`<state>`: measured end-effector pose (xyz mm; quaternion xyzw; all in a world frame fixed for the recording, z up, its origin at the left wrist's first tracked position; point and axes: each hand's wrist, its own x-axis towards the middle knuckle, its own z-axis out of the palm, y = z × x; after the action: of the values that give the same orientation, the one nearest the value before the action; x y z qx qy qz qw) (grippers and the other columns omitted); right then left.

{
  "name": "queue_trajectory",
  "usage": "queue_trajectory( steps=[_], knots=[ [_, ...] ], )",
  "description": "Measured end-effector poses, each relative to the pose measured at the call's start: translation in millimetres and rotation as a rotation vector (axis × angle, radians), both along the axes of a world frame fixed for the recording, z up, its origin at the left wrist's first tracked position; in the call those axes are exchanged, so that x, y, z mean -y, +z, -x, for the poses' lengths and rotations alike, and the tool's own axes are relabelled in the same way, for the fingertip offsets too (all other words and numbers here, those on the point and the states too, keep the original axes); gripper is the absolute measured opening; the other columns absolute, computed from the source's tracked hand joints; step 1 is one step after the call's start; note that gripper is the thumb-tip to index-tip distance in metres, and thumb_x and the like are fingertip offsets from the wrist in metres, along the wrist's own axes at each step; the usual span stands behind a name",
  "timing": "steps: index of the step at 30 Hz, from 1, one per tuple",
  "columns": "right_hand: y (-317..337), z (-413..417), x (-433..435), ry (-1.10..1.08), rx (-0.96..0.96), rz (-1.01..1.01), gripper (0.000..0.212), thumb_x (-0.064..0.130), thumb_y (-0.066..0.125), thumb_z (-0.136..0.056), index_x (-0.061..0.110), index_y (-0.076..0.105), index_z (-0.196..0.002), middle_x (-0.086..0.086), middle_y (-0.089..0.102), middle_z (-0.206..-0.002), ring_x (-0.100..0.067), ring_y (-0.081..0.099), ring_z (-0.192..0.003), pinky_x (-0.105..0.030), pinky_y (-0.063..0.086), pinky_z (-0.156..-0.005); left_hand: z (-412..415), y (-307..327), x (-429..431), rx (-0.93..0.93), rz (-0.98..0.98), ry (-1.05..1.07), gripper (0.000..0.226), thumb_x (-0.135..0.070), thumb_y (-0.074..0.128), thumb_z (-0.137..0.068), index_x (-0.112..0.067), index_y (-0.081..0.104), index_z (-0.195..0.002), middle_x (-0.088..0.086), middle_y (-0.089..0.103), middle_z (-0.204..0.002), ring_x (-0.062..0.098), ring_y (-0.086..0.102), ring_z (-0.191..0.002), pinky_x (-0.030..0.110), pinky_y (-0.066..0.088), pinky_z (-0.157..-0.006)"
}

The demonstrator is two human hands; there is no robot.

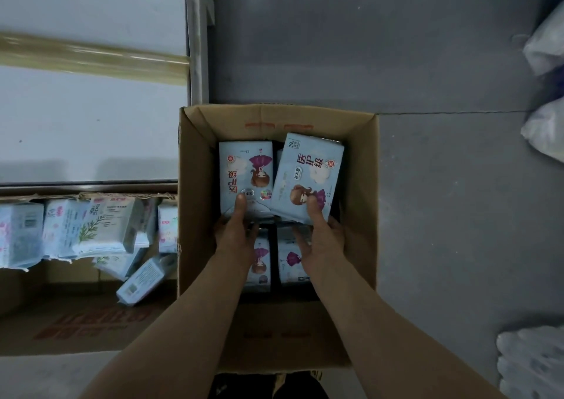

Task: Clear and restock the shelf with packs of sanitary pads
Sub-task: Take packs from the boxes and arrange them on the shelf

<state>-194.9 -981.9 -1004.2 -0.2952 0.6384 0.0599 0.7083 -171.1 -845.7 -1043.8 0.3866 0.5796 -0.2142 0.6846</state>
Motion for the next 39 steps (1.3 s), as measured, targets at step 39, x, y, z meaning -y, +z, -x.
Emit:
queue_trajectory(
  steps=[39],
  knots=[
    [424,87,-10,0.259,0.303,-0.061,0.040,0.032,0.084,-0.076,0.022,0.071,-0.113,-0.007,0.075,-0.113,-0.030,0.067,-0.114,-0.059,0.049,-0.103,67,454,-44,0.181,0.142,0.018,0.072,-0.050,0.091,-0.062,-0.023,0.061,-0.122,0.011,0.070,-0.117,0.033,0.065,-0.109,0.056,0.055,-0.090]
  ],
)
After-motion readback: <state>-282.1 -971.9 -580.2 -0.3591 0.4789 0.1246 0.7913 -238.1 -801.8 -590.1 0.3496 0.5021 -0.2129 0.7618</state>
